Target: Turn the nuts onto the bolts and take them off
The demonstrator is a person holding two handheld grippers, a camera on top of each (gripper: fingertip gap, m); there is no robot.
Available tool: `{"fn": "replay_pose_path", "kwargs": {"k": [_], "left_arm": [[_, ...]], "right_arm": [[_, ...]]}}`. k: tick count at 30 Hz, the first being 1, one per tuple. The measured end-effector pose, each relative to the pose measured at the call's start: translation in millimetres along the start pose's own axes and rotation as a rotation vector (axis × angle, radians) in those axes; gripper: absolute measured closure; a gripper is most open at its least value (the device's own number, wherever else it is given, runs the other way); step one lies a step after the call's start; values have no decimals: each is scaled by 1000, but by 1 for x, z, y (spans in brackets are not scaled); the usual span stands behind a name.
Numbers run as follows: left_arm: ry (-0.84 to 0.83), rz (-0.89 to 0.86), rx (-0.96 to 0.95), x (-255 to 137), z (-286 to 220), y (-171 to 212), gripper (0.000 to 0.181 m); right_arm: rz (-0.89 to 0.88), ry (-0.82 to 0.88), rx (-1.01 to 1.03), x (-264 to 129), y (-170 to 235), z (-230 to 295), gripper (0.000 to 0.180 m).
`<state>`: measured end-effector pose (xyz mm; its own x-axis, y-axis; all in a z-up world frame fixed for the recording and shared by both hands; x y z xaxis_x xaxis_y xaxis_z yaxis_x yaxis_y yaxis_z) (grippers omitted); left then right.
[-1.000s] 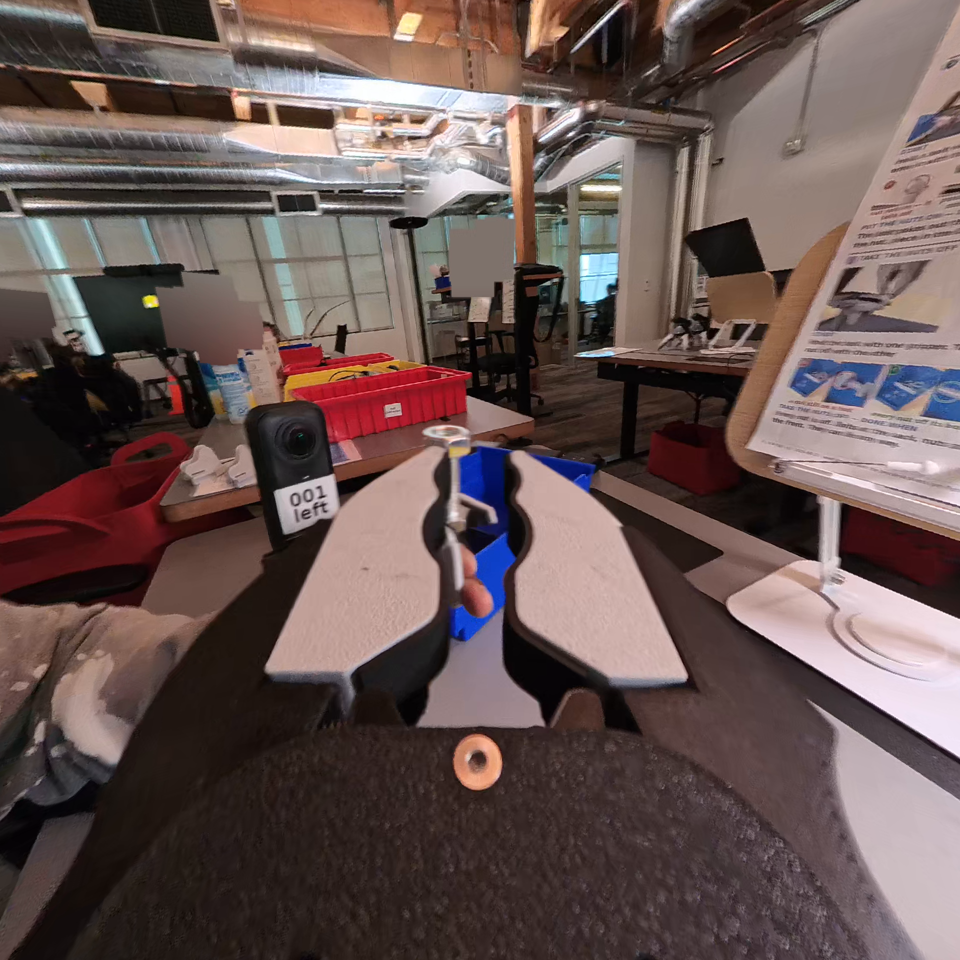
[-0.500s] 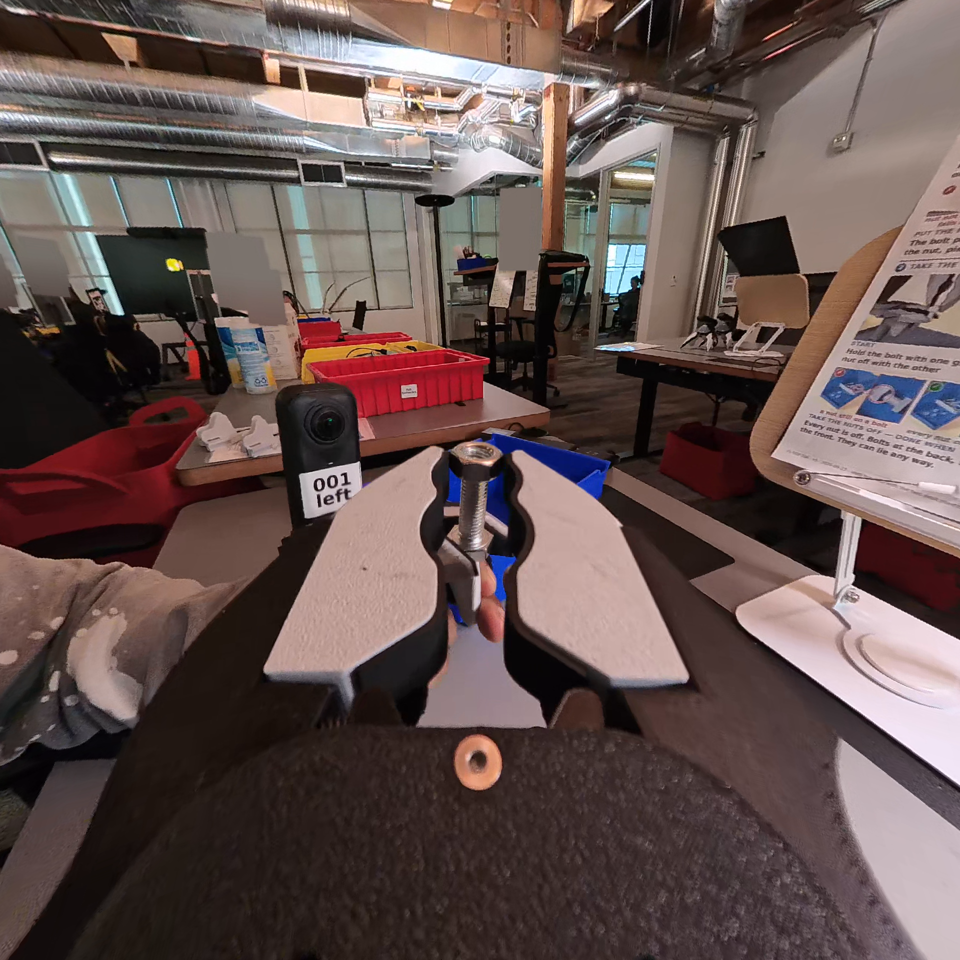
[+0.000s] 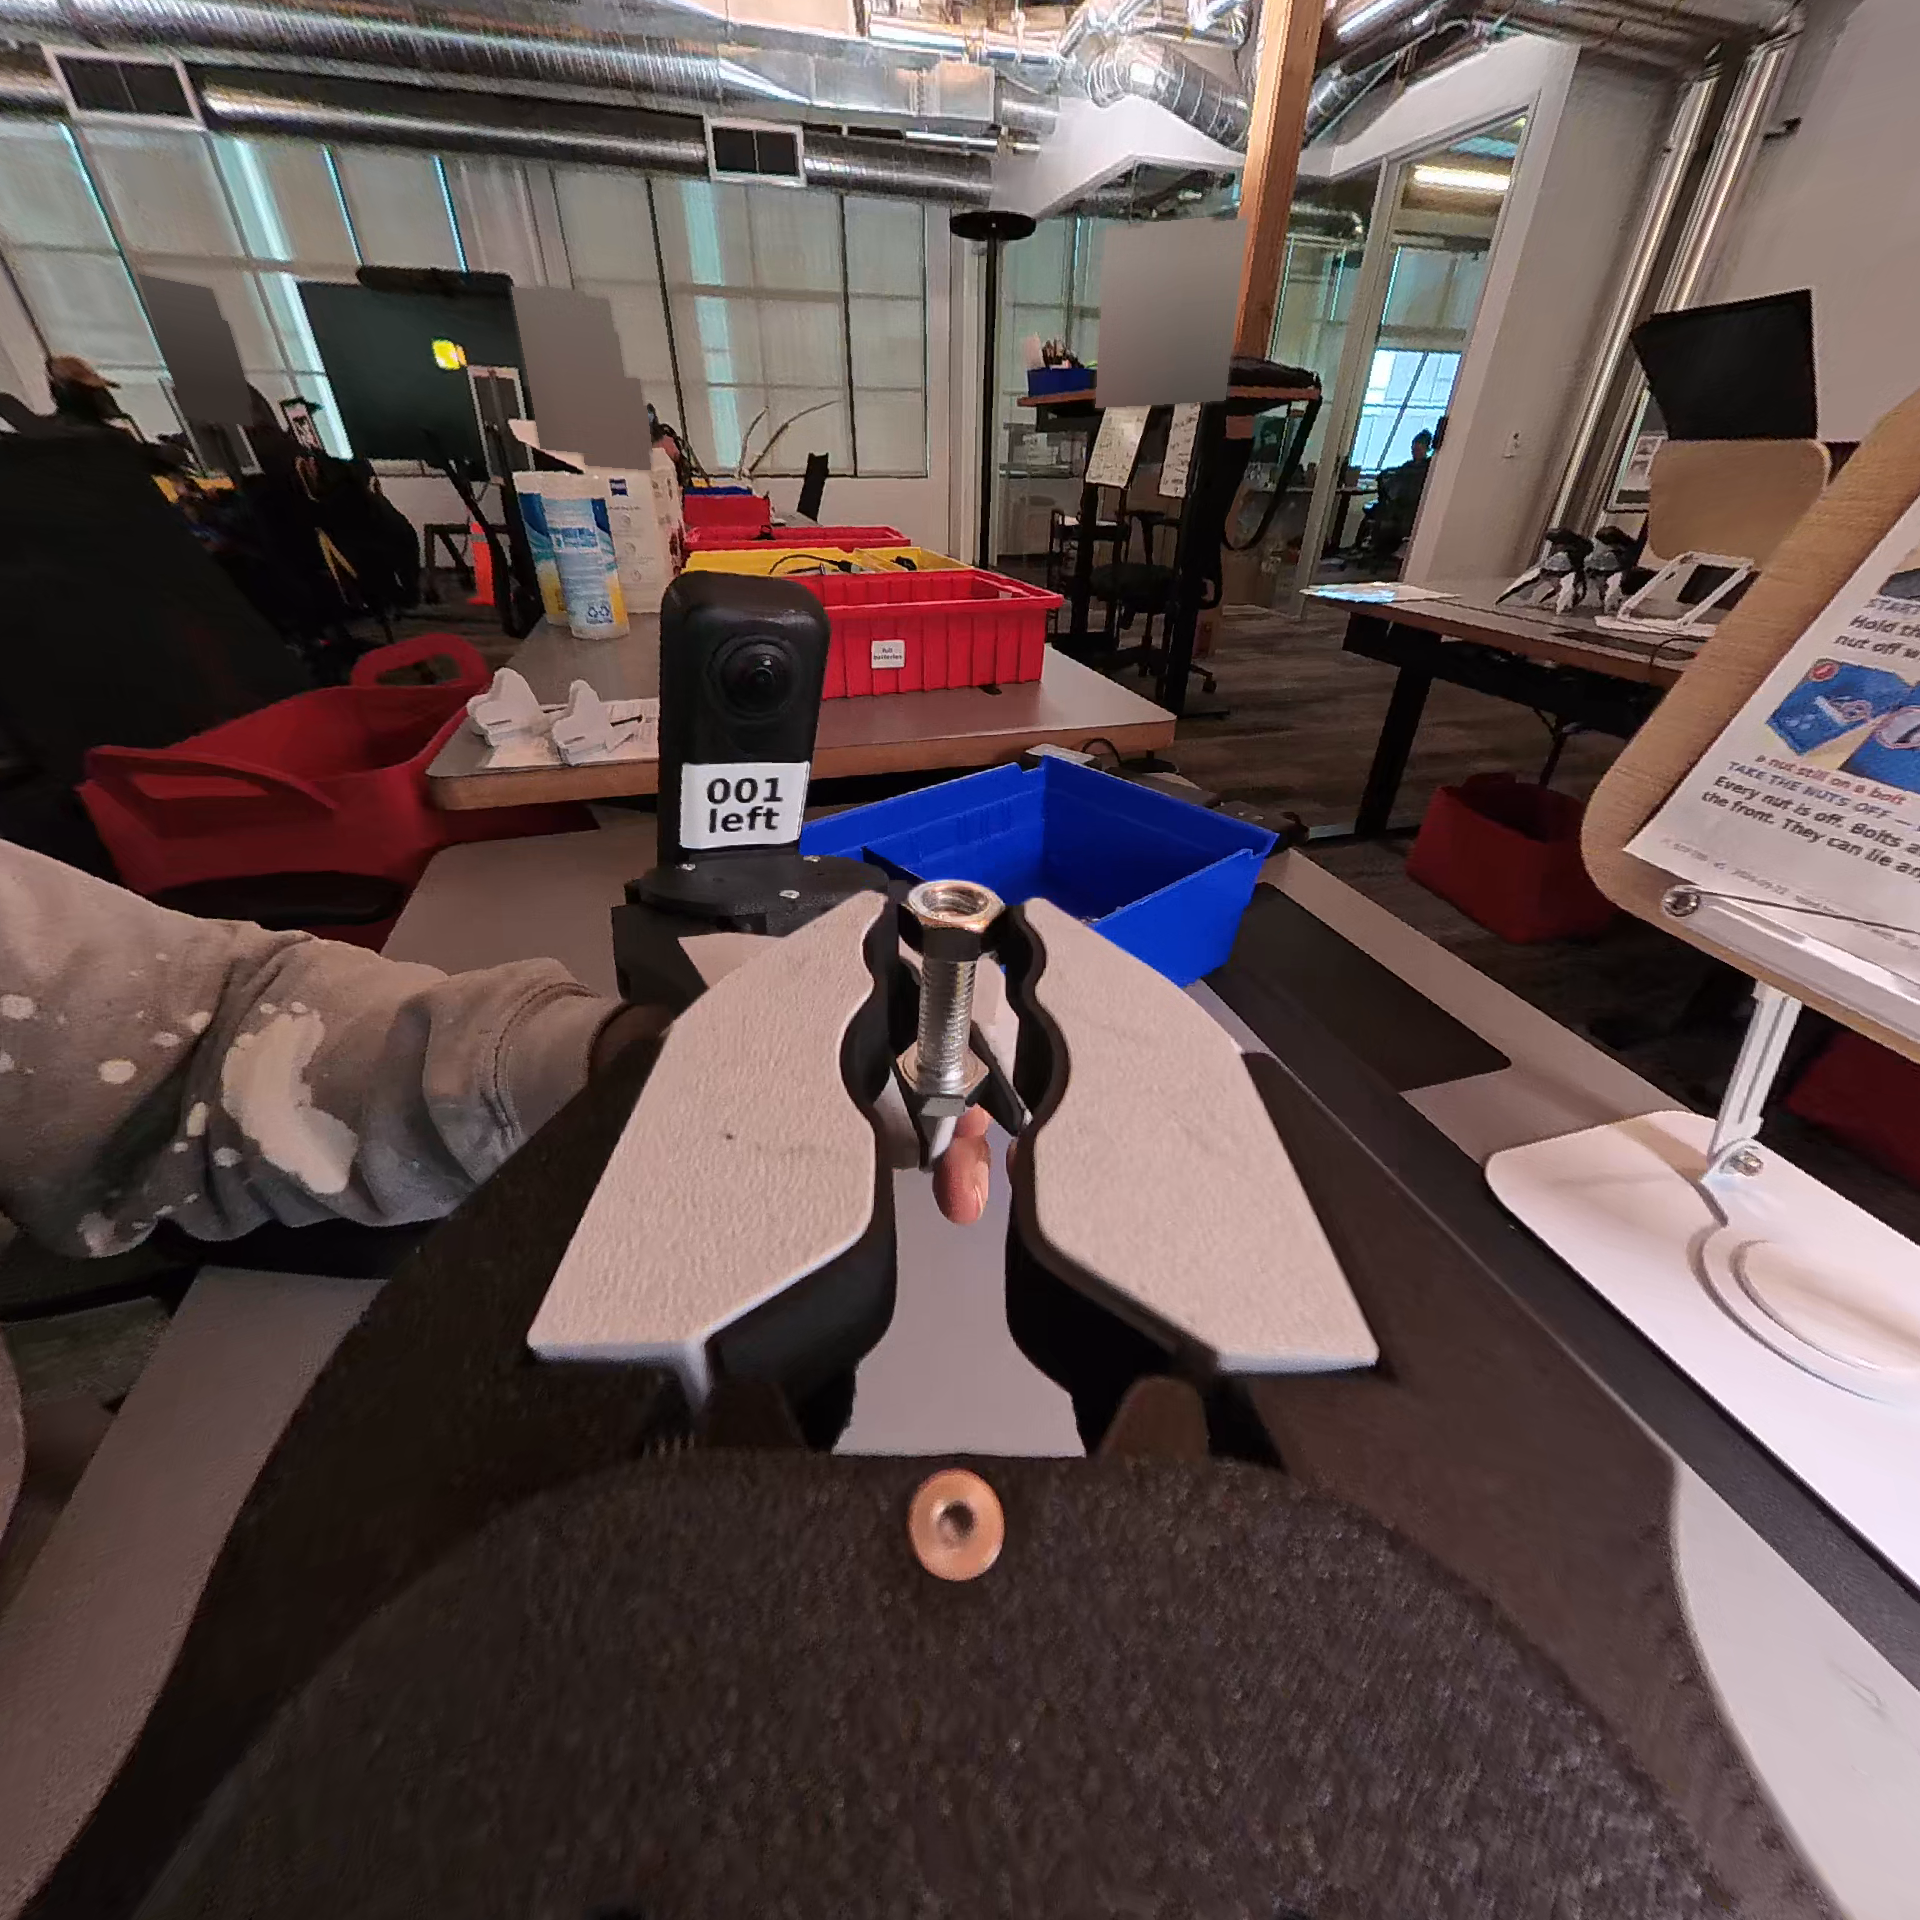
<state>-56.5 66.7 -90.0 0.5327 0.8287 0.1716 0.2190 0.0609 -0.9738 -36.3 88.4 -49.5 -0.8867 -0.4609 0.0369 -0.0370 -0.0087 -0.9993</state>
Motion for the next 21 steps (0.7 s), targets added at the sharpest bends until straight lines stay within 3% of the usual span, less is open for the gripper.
{"fn": "replay_pose_path", "kwargs": {"k": [7, 15, 21], "left_arm": [[-23, 11, 75, 0, -1, 3, 162], [-38, -102, 73, -9, 1, -14, 162], [-67, -73, 82, -6, 4, -7, 162]], "right_arm": [[29, -7, -43, -2, 2, 2, 161], [-75, 52, 50, -18, -11, -18, 161], [-47, 34, 25, -2, -10, -1, 147]]}}
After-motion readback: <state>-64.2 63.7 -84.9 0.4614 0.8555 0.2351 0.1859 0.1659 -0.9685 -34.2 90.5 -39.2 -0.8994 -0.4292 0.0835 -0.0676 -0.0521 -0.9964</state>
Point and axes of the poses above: each gripper's, where its closed fingertips meet, x out along the fingers, y out of its underside, z = x × y across the jaws, the point moved 3 cm from there along -x, back along the fingers, and after that the axes turned 1 degree about -z, right-handed, at the moved point
